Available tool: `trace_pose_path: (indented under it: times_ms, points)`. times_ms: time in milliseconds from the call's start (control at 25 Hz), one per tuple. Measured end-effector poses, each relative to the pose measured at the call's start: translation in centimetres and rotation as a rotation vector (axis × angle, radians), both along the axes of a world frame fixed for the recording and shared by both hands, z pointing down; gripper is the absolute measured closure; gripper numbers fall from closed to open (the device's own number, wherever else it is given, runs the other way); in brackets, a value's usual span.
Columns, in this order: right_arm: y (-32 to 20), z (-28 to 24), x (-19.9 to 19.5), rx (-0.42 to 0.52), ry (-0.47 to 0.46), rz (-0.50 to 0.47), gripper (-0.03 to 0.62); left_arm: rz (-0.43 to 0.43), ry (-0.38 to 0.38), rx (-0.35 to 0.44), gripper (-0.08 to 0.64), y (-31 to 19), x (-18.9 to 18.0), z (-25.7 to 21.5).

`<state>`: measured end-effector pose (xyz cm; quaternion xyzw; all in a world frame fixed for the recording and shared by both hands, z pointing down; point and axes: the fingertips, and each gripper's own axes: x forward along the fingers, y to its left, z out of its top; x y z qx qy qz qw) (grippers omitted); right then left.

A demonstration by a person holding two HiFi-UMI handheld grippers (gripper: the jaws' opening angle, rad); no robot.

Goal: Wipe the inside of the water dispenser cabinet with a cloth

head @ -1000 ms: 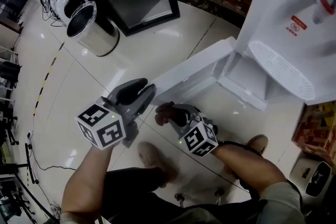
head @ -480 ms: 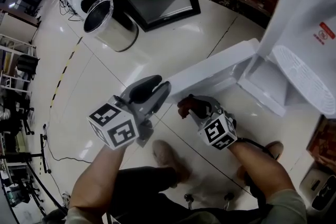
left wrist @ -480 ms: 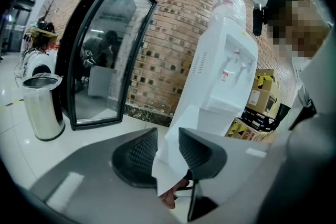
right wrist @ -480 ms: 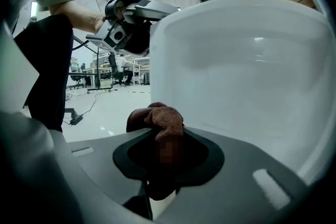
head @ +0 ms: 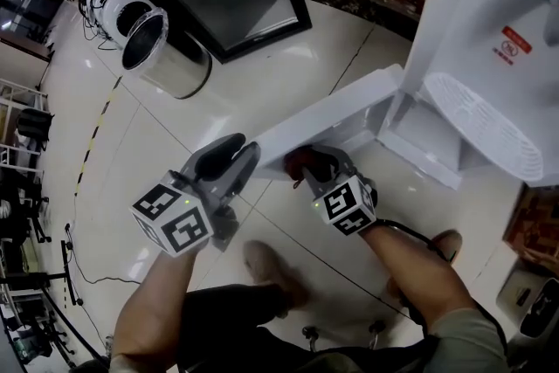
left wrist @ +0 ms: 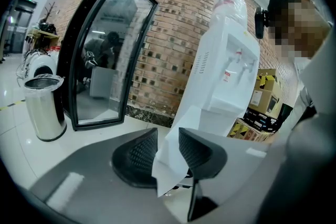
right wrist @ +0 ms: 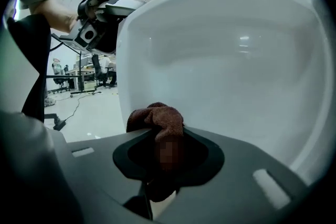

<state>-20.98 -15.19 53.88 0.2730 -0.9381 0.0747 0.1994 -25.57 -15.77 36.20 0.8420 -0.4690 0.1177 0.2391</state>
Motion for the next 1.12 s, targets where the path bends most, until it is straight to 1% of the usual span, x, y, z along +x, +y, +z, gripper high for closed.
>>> trace_pose_path:
  times_ms: [480,720,880,1040,1120]
  points:
    - [-4.5,1.1,8.3,-0.047,0.028,0.325,0.483,-0.015,-0.006,0.008,0.440,-0.1,-0.1,0.0]
    - [-6.9,0.7,15.1,-0.050,0.036,0.534,0.483,-0.006,-0.007,0.023,0.440,-0.2,0.0,0.1]
    - [-6.3,0.1,17.8,-0.035,0.051,0.582,0.483,-0.010,-0.003,0.018,0.440,-0.2,-0.1,0.1]
    - [-6.1,0.5,20.5,-0.050,0.058,0.679,0.483,-0.013,-0.008,0.012,0.440,-0.3,-0.1,0.1]
    - [-6.6,1.0,21.5,-0.063,0.070,0.713,0.483,-0.011,-0.009,0.012,0.440,-0.3,0.0,0.1]
